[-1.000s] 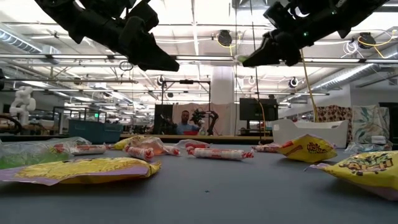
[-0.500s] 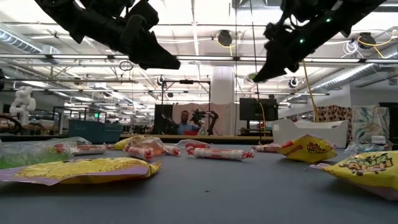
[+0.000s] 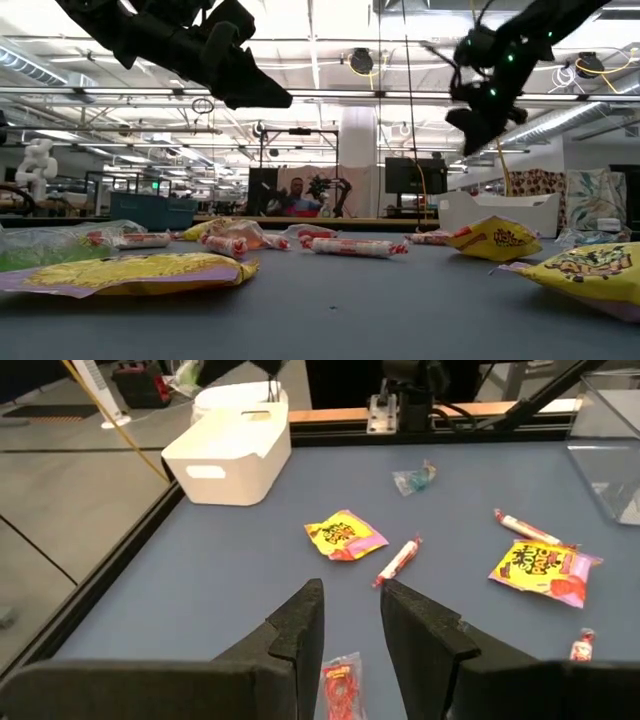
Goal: Sort candy
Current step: Put the green gummy into the white bin
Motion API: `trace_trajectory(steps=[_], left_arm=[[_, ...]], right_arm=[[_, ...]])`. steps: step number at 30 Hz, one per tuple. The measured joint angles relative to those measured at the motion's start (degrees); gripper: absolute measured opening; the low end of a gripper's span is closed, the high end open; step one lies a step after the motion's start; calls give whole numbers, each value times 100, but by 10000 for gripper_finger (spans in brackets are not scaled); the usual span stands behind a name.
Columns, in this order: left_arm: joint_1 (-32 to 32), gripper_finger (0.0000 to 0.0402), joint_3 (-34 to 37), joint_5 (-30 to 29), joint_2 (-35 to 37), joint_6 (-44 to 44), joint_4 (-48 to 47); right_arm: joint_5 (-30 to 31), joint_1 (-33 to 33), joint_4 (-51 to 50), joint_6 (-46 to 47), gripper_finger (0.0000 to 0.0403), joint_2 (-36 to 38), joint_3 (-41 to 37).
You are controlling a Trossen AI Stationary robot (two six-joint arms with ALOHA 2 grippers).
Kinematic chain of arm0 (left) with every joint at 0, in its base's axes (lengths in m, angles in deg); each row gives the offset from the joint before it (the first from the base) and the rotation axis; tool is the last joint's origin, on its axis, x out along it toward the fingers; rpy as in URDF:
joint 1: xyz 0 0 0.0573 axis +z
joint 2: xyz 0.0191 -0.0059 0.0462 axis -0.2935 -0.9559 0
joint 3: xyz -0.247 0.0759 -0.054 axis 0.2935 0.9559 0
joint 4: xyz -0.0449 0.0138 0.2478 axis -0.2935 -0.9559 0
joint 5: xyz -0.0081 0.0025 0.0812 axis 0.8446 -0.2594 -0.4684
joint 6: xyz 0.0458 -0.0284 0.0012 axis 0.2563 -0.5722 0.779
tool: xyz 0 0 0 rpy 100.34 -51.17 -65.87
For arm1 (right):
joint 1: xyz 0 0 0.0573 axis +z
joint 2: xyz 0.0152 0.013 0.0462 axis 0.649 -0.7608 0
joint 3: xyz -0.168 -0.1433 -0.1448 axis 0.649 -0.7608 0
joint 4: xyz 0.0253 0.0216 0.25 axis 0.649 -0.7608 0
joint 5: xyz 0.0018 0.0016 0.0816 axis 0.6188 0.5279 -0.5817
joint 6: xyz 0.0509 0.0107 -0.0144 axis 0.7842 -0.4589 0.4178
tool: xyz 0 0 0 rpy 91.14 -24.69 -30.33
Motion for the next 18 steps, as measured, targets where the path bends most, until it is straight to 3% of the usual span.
trace_trajectory(steps=[6, 18], left_arm=[[-2, 109, 0, 0, 0, -36, 65], [-7, 109, 0, 2, 0, -472, 90]], right_arm=[[-609, -794, -162, -26, 59, -471, -4], [-639, -904, -103, 141, 59, -1577, -4]])
